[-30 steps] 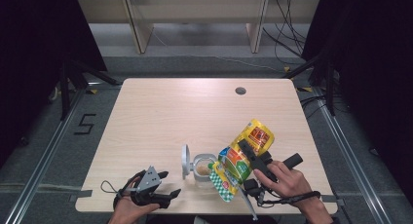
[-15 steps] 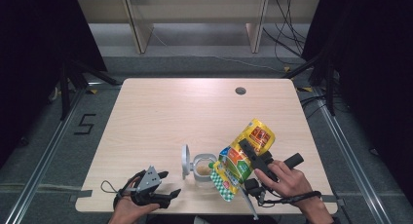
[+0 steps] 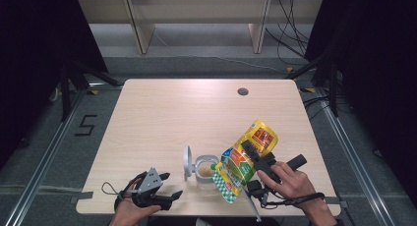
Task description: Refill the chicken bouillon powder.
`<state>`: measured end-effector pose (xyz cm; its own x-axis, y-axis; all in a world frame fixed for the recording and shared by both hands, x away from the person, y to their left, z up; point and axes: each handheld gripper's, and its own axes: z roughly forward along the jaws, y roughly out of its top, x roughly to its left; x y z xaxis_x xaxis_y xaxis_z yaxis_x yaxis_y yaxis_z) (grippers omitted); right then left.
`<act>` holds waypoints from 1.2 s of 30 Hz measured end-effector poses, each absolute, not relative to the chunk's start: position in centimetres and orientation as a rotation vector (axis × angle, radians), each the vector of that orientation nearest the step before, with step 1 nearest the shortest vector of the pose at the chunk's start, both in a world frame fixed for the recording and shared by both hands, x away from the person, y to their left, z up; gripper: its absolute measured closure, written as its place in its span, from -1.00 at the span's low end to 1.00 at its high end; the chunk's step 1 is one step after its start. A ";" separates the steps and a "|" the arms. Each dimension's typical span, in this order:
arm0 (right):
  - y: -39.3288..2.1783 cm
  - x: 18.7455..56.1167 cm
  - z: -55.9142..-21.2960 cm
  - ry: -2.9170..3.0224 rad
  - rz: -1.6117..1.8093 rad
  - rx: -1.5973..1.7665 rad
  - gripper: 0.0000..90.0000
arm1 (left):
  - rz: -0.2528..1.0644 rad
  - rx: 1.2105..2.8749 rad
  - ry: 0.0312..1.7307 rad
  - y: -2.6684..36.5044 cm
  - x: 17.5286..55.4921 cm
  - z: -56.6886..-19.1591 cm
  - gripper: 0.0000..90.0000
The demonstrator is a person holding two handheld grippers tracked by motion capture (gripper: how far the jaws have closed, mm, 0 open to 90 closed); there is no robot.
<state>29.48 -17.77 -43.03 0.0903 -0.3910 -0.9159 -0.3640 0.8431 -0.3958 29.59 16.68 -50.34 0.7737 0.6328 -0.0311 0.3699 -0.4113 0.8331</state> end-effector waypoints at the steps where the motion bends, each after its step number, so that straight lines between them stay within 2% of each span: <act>1: -17.8 29.5 -43.0 1.512 -0.020 -0.627 0.09 | 0.365 2.057 0.742 16.8 29.6 -50.3 -0.44; 36: -17.8 29.3 -42.8 1.503 -0.021 -0.635 0.11 | 0.370 2.061 0.740 16.8 29.6 -50.3 -0.44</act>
